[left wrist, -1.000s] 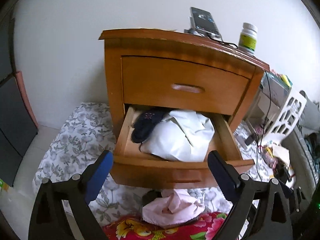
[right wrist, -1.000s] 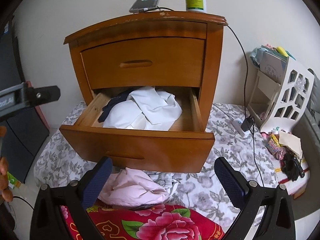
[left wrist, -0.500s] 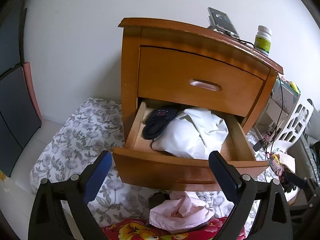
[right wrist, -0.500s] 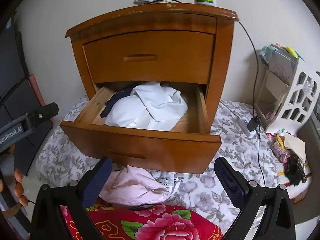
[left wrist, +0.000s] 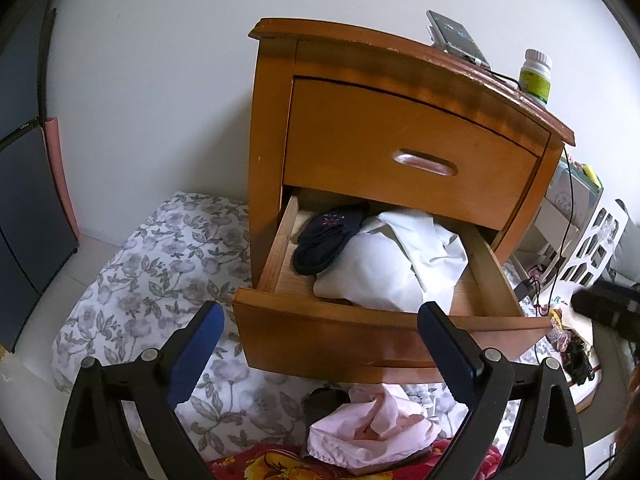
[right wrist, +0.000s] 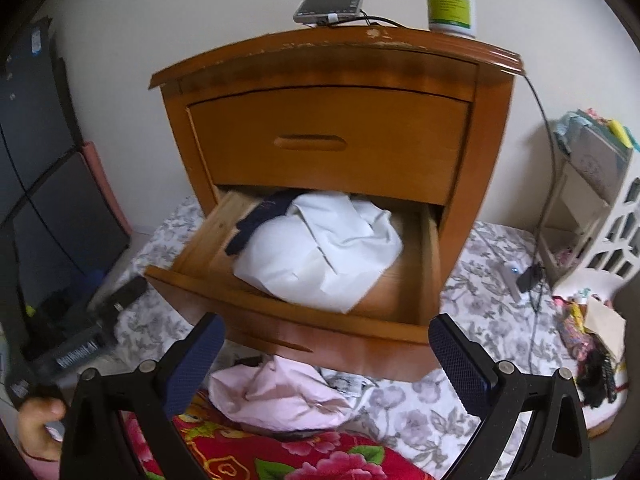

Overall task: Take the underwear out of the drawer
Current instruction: 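Move the right gripper toward the white shirt in the drawer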

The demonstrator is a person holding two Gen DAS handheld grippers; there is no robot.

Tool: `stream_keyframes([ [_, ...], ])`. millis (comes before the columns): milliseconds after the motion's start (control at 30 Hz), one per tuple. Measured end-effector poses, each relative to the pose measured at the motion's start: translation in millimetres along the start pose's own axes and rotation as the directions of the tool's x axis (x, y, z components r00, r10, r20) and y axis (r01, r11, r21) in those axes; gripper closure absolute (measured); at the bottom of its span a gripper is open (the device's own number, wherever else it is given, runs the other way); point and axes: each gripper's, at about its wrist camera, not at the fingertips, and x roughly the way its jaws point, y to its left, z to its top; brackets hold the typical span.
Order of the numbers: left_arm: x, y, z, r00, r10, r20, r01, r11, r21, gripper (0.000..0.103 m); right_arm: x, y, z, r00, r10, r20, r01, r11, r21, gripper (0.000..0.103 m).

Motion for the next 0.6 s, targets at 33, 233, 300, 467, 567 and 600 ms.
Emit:
stream_keyframes([
  [33,1,0,-1,1.000,0.002,0.000,-0.002,1.000,0.002,0.006,1,0,4,1.000,0.004,0.002,-0.004,1.000,0.003,0.000],
  [233,6,0,-3,1.000,-0.010,0.000,0.010,1.000,0.010,0.006,3,3,38,1.000,-0.007,0.018,0.007,0.999,-0.037,0.000],
  [300,8,-1,-4,1.000,-0.014,0.000,0.014,1.000,0.016,0.006,1,3,51,1.000,0.006,0.027,-0.005,0.999,-0.049,0.000],
  [467,17,-4,-5,0.999,-0.034,-0.005,0.034,0.999,0.020,0.006,5,2,76,0.998,0.055,0.023,-0.054,0.997,-0.057,0.000],
  [567,21,-4,-6,0.999,-0.043,-0.008,0.043,0.999,0.021,0.006,15,1,85,0.999,0.052,0.009,-0.052,0.997,-0.064,0.000],
  [600,22,-3,-7,0.999,-0.046,-0.008,0.046,0.999,0.020,0.006,20,0,87,0.998,0.055,0.002,-0.055,0.997,-0.057,0.000],
])
